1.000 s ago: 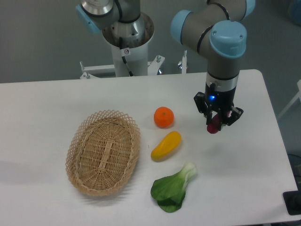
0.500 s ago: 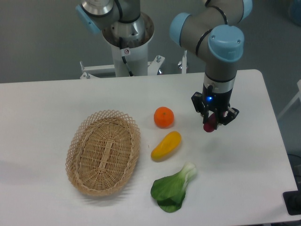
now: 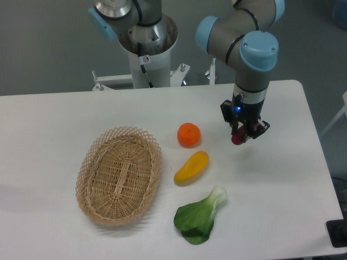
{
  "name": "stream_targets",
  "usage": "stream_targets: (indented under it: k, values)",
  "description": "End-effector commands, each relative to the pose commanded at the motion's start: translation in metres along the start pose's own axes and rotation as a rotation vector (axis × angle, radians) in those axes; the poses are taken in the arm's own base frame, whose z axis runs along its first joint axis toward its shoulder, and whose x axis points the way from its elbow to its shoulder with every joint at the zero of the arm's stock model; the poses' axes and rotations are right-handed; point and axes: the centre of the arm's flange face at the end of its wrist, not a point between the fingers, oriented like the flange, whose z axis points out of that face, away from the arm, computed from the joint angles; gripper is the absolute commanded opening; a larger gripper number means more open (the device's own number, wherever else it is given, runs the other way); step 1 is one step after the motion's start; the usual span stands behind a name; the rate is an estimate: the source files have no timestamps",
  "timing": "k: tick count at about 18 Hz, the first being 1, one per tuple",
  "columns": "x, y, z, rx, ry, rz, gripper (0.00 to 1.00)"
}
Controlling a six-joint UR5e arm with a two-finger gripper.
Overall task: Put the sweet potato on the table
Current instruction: 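Lower the gripper holding the purple sweet potato toward the table, then open the gripper to release the sweet potato and lift away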
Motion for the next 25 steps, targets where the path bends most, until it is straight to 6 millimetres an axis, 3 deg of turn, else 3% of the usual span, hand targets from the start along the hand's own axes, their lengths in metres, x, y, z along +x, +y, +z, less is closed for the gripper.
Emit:
stream_targets:
  k: [5, 10, 18, 19, 22, 25]
  values:
    - [0.006, 0.034, 0.042, -0.004, 0.048, 0.065, 0.33]
    - [0.014, 0.038, 0.064, -0.008, 0.071, 0.061, 0.33]
    - [0.026, 0.037, 0.072, -0.006, 0.095, 0.05, 0.34]
    - [0.025, 0.037, 0.071, -0.006, 0.091, 0.05, 0.37]
    - [0.024, 0.037, 0.069, -0.007, 0.083, 0.04, 0.79]
    - [0.021, 0.036, 0.064, -0.009, 0.072, 0.034, 0.95]
